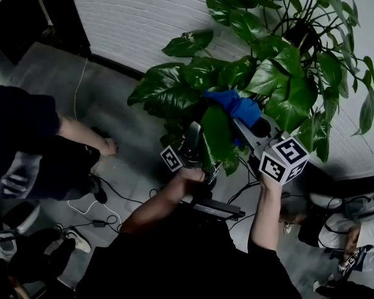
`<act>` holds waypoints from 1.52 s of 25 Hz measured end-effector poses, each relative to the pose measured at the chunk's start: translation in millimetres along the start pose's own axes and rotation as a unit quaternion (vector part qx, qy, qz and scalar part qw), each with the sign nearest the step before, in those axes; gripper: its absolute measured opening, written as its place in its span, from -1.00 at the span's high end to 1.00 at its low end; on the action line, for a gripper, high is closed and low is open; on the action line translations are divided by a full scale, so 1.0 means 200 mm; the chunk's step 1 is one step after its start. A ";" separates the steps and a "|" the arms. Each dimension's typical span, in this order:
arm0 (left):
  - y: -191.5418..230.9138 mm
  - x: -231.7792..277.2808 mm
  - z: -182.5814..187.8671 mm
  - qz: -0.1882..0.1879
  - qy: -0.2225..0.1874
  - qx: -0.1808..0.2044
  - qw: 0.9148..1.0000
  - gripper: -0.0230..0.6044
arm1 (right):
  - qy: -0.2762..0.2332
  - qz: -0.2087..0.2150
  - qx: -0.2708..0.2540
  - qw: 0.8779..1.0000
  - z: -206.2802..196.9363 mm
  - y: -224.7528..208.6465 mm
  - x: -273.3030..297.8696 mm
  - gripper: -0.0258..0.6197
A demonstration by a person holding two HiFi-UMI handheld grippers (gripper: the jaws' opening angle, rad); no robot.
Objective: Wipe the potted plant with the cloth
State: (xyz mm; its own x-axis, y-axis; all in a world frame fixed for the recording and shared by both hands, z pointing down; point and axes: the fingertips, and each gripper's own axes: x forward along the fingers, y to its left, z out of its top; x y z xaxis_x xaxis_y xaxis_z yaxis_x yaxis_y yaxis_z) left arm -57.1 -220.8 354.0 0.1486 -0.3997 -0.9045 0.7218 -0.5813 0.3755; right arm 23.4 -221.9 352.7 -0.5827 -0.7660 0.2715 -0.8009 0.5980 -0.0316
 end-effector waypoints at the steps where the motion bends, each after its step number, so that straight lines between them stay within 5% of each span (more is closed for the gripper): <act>1: 0.00 0.00 0.01 -0.001 -0.005 -0.002 1.000 -0.35 | -0.006 0.011 0.011 1.000 -0.01 0.02 0.00 0.55; 15: -0.03 -0.01 0.02 -0.004 -0.014 -0.007 1.000 -0.35 | 0.009 0.117 -0.006 0.993 -0.18 0.41 -0.19 0.55; 20: -0.03 -0.04 0.01 -0.001 -0.014 -0.007 1.000 -0.35 | -0.028 0.122 -0.028 0.992 -0.04 0.47 -0.39 0.55; 23: -0.03 -0.05 0.00 0.002 -0.013 -0.009 1.000 -0.35 | -0.119 0.083 -0.035 0.989 0.24 0.42 -0.56 0.55; 27: -0.02 -0.06 -0.03 0.004 -0.012 -0.012 1.000 -0.35 | -0.196 -0.052 -0.096 0.974 0.53 0.21 -0.68 0.55; 33: -0.02 -0.05 -0.08 -0.004 -0.009 -0.022 1.000 -0.35 | -0.110 -0.109 -0.148 0.977 0.37 -0.03 -0.36 0.55; 38: -0.03 -0.02 -0.09 -0.007 -0.010 -0.023 1.000 -0.35 | -0.031 -0.050 -0.073 0.996 0.08 -0.08 -0.16 0.55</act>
State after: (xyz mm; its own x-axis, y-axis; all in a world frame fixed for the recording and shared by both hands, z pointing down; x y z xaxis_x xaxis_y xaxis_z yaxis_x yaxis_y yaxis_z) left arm -48.8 -202.5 352.5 0.1257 -0.4061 -0.9051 0.7535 -0.5545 0.3534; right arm 53.5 -210.5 328.7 -0.5120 -0.8336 0.2071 -0.8293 0.5425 0.1336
